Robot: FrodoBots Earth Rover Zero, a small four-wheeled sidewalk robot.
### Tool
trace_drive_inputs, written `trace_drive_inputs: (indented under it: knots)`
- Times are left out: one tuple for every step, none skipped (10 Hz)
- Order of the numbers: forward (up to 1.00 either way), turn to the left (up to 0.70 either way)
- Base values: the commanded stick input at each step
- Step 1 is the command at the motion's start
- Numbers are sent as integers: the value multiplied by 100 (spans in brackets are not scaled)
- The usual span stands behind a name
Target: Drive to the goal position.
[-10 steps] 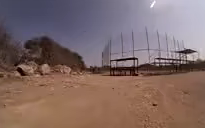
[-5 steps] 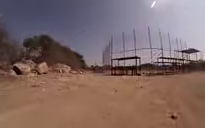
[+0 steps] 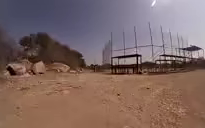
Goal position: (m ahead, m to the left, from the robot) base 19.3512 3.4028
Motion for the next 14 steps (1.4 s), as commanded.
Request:
trace_drive_inputs:
  knots:
    - [100, 0]
    - [100, 0]
    - [100, 0]
    - [100, 0]
    - [100, 0]
    - [100, 0]
    - [100, 0]
    - [100, 0]
    - [100, 0]
    - [100, 0]
    - [100, 0]
    - [100, 0]
    - [100, 0]
    - [100, 0]
